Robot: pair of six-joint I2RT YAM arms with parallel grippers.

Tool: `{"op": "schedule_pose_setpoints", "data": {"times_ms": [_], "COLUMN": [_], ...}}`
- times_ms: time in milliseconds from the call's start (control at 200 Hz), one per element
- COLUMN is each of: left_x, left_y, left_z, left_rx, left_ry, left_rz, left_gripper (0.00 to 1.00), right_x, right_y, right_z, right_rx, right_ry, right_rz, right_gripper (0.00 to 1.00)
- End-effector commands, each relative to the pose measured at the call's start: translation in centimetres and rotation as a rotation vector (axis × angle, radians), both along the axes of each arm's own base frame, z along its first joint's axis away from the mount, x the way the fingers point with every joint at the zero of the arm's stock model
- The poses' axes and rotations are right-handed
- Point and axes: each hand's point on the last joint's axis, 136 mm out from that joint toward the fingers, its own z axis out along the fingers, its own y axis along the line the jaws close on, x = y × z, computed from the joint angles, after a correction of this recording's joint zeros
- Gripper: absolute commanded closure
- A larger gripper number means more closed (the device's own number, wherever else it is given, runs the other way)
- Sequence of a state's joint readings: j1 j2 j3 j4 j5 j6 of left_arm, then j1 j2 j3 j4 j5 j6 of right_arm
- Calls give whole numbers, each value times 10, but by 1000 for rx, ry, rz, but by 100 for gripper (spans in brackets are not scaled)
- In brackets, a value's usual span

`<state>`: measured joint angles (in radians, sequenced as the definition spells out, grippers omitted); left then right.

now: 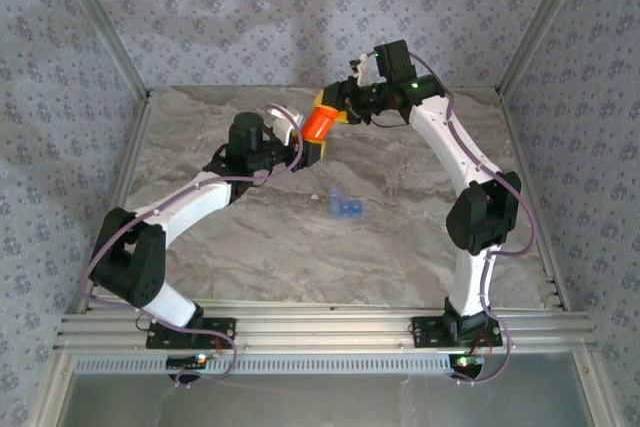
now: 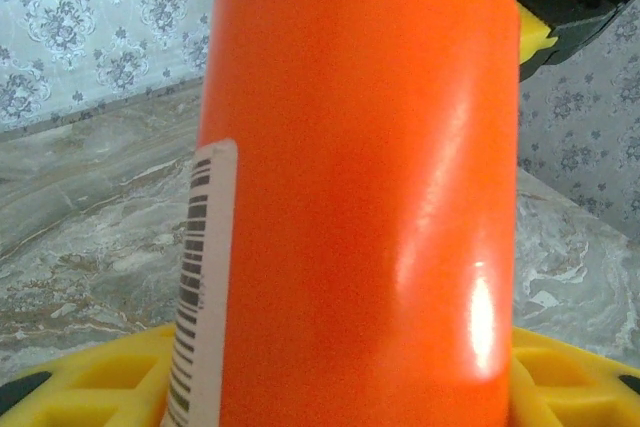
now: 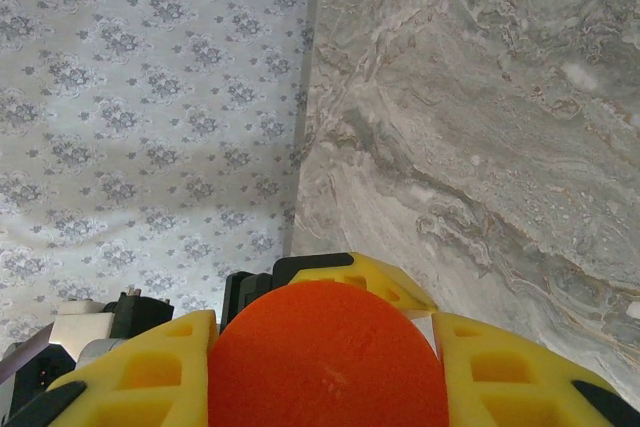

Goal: Sort the pills into containers

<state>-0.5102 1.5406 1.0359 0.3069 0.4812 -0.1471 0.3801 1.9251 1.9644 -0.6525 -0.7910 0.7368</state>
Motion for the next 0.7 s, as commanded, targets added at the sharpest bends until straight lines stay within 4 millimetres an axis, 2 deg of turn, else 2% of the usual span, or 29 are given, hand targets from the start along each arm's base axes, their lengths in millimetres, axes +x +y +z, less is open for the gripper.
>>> {"op": "schedule_pose_setpoints", "data": {"times_ms": [0,80,120,300,540,650,695], "left_x": [3,4,4,4,5,4,4], "left_y": [-4,-4,-4,-3,-1,-2,-3], "left_z": [36,37,36,37,50,54,54], "left_rx": [-49,-51,-51,-60,-145,-168,-168], "left_ry": [-86,-87,-87,-79,-68,-61,-61], "left_rz": [-5,-5,-3,1,22,19,16], "left_gripper": [67,91,100,100,100,100,100], "right_x": [-14,-15,-15,-12,-6,-6,-5], "right_y": [9,9,8,3,-20,-25,-25], "right_z": [6,4,4,7,34,46,49], "right_rx": [38,37,36,47,136,187,190], "right_ry": [26,30,31,1,-293,-357,-359], "right_rz": [49,50,48,39,83,109,109], "right_gripper": [82,79,75,67,64,63,56]}}
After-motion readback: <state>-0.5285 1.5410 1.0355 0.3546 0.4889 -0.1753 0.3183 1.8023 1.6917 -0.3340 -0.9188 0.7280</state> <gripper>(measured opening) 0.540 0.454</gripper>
